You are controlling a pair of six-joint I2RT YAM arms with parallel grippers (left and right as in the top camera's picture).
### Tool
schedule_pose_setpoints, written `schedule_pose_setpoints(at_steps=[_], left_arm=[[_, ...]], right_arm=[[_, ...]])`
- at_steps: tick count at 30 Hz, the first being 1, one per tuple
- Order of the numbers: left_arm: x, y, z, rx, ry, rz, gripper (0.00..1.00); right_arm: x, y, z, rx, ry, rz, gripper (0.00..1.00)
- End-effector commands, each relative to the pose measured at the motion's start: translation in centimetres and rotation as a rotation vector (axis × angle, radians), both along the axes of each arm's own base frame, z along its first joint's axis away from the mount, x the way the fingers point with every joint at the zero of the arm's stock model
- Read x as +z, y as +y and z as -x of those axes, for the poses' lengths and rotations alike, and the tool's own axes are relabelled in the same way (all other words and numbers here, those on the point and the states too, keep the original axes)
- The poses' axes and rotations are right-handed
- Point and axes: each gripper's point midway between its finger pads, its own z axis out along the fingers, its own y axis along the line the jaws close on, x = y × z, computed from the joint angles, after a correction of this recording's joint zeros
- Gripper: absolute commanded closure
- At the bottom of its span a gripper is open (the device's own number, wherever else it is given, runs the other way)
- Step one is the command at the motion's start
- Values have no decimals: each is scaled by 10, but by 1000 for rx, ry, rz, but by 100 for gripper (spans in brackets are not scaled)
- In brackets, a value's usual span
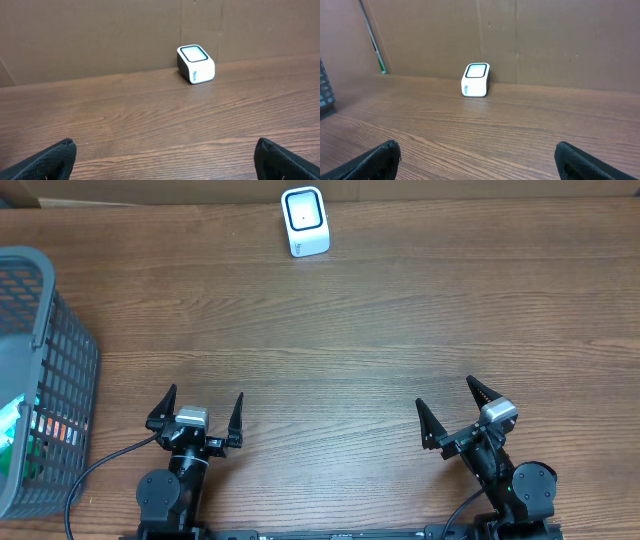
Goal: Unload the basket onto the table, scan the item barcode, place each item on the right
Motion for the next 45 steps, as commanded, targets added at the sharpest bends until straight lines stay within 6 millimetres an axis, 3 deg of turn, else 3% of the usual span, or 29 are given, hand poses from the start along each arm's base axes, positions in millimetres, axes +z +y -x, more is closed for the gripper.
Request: schedule_pose_setpoints(at_steps=[1,36,45], left_arm=[[0,-3,0,-15,-6,15,1],[0,-3,0,-12,-5,16,0],[15,-9,3,-46,-25,78,1]], right_arm=[[-1,2,1,10,-3,-7,0],[-1,2,1,10,-3,-7,0],[-1,2,1,10,-3,-7,0]])
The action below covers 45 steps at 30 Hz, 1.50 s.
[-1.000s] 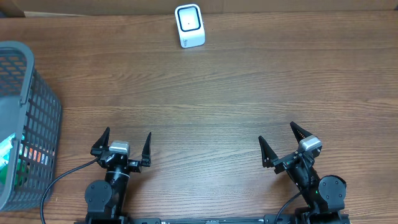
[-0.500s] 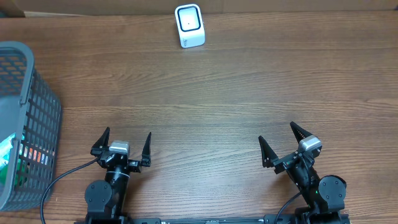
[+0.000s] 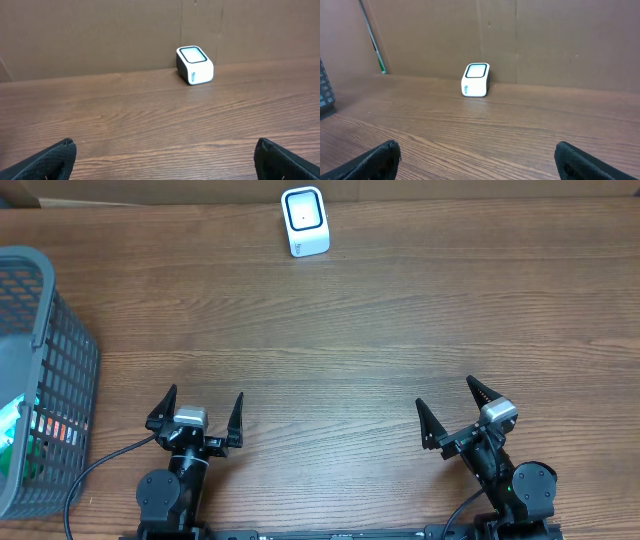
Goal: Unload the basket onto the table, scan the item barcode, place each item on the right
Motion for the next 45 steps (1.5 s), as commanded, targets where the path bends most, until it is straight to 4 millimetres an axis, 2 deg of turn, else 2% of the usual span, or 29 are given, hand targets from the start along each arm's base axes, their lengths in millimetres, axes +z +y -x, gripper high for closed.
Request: schedule_pose_setpoints(at_steps=[1,11,18,21,27,33,38,43,45], left_arm=[[18,-9,4,-50,-36,41,0],[58,-11,12,-62,-57,41,0],[59,-21,3,-119,30,45,1],[68,-28,-3,-158,64,50,0],[104,-42,-18,-235,147,64,0],[145,-62,-36,-344,325,103,0],[178,-61,-49,-350,509,62,0],[199,-60,-59,-373,634,-9,0],[198,-61,-69,-372,650,-2,0]], right_arm=[[-1,2,1,11,-3,-7,0],[-1,2,1,11,-3,-7,0],[-1,2,1,11,-3,-7,0],[-1,2,1,11,-3,-7,0],[-1,2,1,11,-3,-7,0],[-1,2,1,11,-3,-7,0],[-1,2,1,11,-3,-7,0],[-1,2,1,11,-3,-7,0],[-1,2,1,11,-3,-7,0]])
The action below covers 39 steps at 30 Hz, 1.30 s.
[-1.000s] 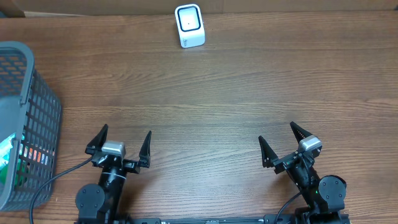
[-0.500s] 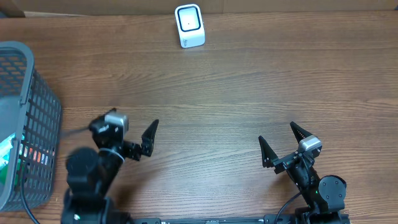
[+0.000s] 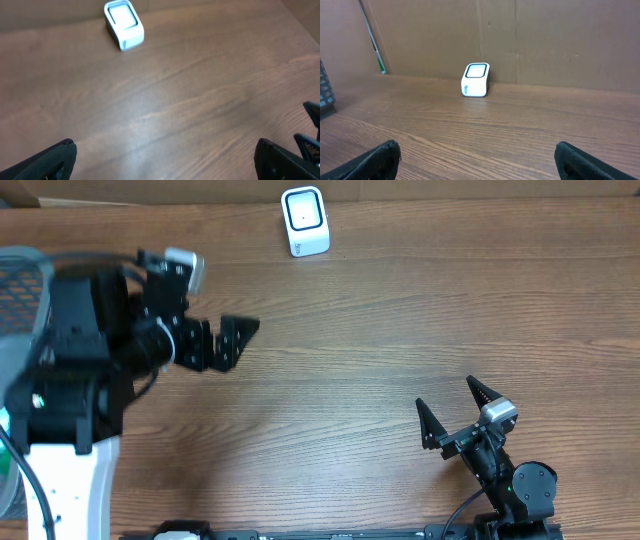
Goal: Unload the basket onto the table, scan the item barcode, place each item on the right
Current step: 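Move the left gripper left and down into the grey basket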
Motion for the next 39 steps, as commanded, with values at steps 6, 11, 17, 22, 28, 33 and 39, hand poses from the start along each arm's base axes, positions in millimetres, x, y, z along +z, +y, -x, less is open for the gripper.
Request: schedule_pose_setpoints(at_steps=[6,11,17,22,28,33,39], left_arm=[[-9,5,-27,-3,47,-37,0],[13,61,-27,311,80,27,0],[49,175,0,781,44,121,3],[22,246,38,1173,158,203,9],[-25,299,78,1465,293,215,10],[-60,319,103,1576,390,176,9],[-101,336,117,1600,467,77,7]], right_arm=[[-1,2,1,11,-2,-7,0],[-1,2,1,11,-3,-7,0],[-1,2,1,11,-2,-7,0],[-2,2,1,11,-2,-7,0],[-1,2,1,11,-2,-7,0],[-1,2,1,11,-3,-7,0],[-1,2,1,11,-2,-7,0]])
